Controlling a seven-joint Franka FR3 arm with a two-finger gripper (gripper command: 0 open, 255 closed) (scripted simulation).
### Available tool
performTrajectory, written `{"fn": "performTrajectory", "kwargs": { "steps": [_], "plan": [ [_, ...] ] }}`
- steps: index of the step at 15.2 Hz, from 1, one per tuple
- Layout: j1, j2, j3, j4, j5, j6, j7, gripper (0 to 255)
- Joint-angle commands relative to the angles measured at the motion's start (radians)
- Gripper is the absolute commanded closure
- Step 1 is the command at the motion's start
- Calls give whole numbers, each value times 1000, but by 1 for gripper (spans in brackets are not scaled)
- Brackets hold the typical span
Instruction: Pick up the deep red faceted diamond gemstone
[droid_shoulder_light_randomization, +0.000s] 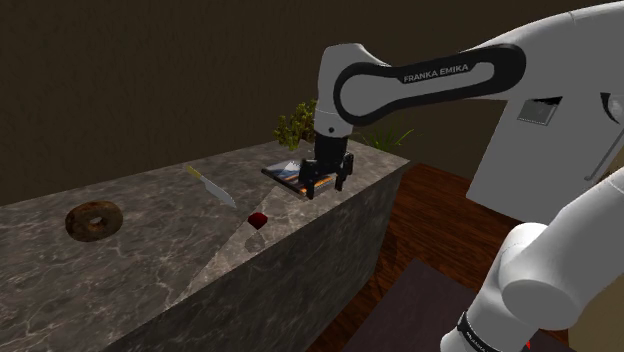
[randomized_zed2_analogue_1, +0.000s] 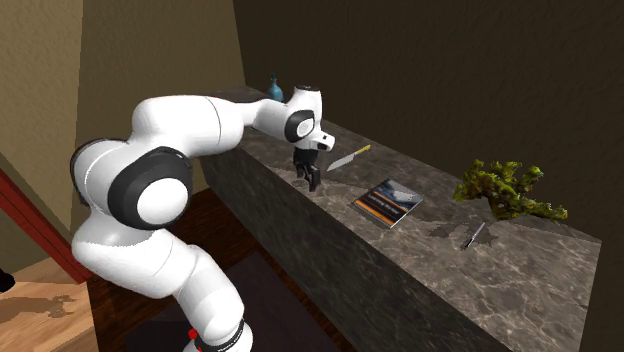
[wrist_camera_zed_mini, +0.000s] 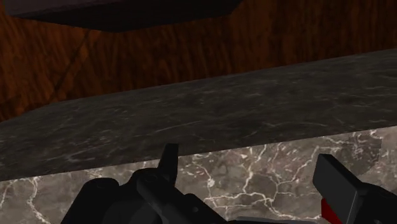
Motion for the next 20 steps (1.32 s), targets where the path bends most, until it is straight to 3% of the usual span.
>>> {"fn": "performTrajectory", "kwargs": {
  "steps": [1,13,20],
  "plan": [
    [5,72,25,42,-8,35,39,0],
    [70,525,105,398,-149,133,268,0],
    [75,562,101,360,-163,205,278,0]
  ]
}}
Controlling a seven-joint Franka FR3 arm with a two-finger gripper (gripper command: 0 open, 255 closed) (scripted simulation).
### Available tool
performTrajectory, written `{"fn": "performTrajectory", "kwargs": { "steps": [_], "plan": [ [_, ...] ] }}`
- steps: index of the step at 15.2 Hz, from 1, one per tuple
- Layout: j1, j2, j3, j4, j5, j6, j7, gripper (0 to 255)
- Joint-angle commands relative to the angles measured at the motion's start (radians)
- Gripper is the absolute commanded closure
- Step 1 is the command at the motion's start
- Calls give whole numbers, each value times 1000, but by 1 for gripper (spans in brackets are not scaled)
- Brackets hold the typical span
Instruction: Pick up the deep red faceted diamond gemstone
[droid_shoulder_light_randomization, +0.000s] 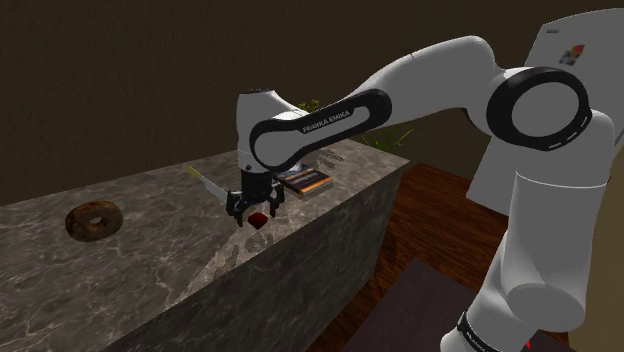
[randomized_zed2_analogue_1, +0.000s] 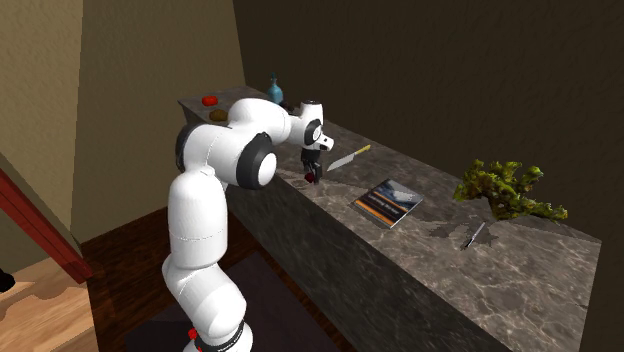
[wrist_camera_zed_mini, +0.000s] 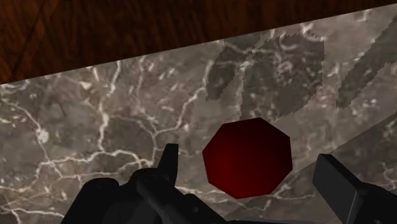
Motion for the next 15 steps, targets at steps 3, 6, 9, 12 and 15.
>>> {"fn": "performTrajectory", "kwargs": {
  "steps": [3,6,9,12,15],
  "plan": [
    [0,11,-2,-20,-5,31,2,0],
    [1,12,-2,-21,-5,33,3,255],
    [0,11,-2,-22,-5,33,3,255],
    [0,11,-2,-22,-5,32,3,255],
    [-1,0,0,-6,0,7,0,255]
  ]
}}
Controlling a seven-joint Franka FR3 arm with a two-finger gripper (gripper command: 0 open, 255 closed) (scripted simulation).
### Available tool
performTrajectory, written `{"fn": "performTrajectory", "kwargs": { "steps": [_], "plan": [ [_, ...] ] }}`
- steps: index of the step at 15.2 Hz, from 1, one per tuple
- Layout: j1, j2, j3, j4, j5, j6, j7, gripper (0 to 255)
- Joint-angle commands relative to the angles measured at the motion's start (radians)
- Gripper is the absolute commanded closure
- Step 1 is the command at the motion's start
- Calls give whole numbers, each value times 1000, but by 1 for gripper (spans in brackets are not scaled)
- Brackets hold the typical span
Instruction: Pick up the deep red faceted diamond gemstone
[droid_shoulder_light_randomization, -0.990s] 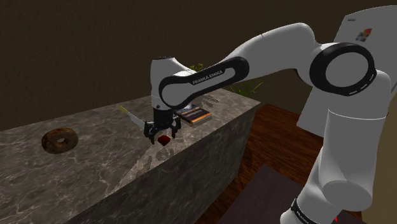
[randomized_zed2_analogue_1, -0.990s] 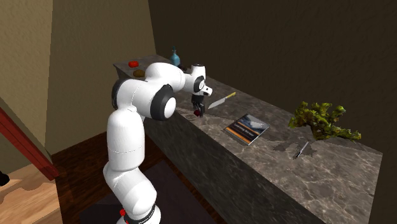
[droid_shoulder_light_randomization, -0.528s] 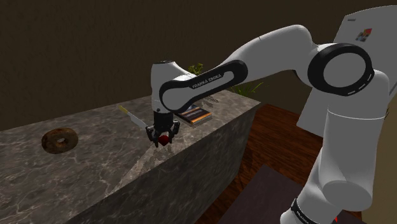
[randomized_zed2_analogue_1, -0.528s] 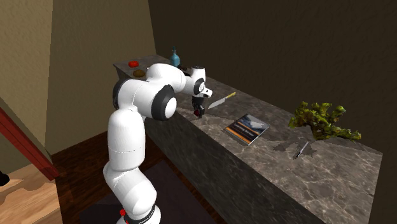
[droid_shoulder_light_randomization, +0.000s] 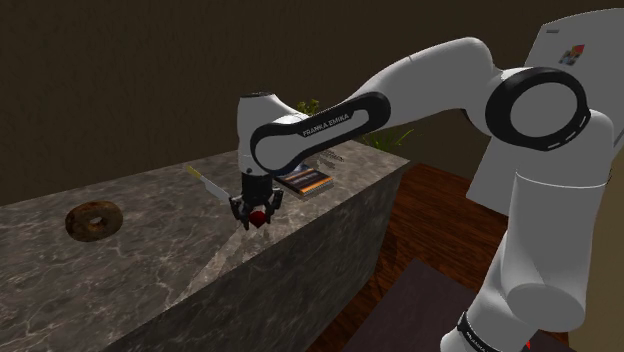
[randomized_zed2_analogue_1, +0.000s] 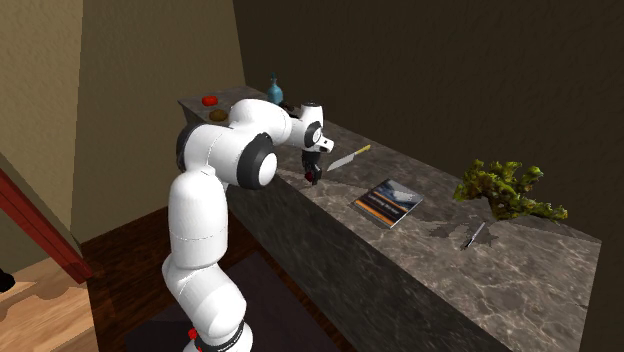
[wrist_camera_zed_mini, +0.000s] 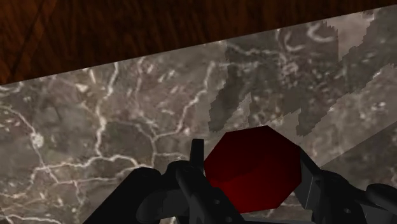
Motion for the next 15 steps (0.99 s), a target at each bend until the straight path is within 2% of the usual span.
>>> {"fn": "performTrajectory", "kwargs": {
  "steps": [1,13,15],
  "plan": [
    [0,-8,1,16,3,-24,-2,255],
    [-3,-53,6,121,21,-172,-13,255],
    [-3,-54,6,122,22,-174,-13,255]
  ]
}}
